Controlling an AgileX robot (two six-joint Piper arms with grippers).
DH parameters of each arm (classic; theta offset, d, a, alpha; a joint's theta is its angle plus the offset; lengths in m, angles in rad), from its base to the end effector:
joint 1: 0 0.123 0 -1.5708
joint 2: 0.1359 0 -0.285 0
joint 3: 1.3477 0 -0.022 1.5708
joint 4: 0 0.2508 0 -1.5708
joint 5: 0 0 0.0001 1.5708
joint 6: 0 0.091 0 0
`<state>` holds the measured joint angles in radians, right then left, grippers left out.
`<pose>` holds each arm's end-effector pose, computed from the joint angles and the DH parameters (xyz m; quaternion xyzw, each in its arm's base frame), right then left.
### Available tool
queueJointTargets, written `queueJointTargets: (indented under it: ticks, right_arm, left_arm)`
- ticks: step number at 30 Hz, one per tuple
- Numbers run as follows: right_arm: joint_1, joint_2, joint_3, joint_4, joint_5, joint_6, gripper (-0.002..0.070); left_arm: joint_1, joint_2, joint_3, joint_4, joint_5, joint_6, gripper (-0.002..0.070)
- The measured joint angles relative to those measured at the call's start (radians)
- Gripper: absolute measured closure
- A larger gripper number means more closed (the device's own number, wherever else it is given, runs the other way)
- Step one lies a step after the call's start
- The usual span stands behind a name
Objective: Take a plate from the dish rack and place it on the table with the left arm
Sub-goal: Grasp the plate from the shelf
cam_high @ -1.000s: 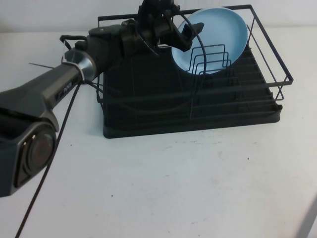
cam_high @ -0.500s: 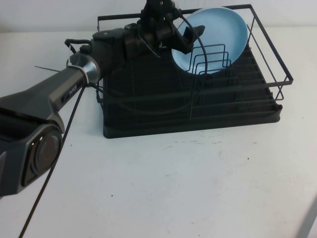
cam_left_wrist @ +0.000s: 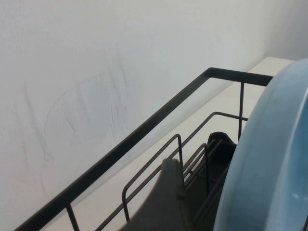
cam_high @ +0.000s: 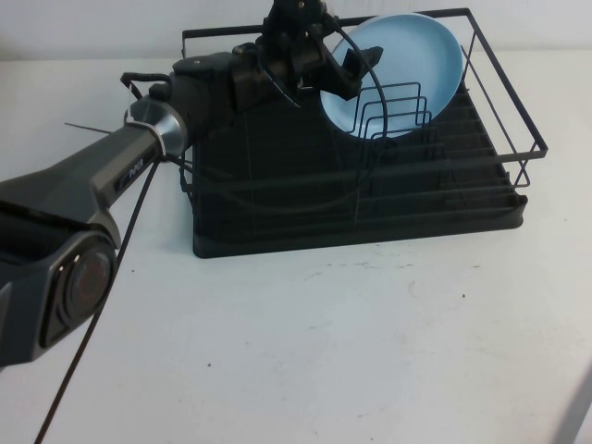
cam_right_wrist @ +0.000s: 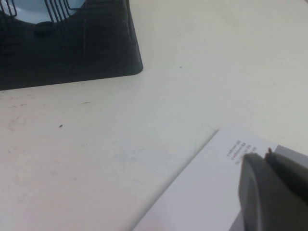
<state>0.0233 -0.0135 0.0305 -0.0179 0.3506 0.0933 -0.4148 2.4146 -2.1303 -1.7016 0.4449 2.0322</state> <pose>0.0532 0.0007 0.1721 0.0231 0.7986 0.0275 0.6007 0.5045 -0.2647 0.2432 0.3972 0.6349 -0.1960 0.6330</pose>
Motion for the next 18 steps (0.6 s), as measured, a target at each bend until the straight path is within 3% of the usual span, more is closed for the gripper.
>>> queueJointTargets:
  ticks: [11,14,18]
  right_arm:
    - [0.000,0.000,0.000,-0.001,0.000,0.000,0.0696]
    - [0.000,0.000,0.000,-0.001,0.000,0.000,0.0696]
    - [0.000,0.000,0.000,-0.001,0.000,0.000,0.0696]
  left_arm:
    - [0.000,0.010,0.000,0.000,0.000,-0.084,0.0069]
    - [0.002,0.023,-0.001,0.000,0.020,-0.105,0.0099]
    - [0.008,0.028,-0.001,0.000,0.040,-0.121,0.0188]
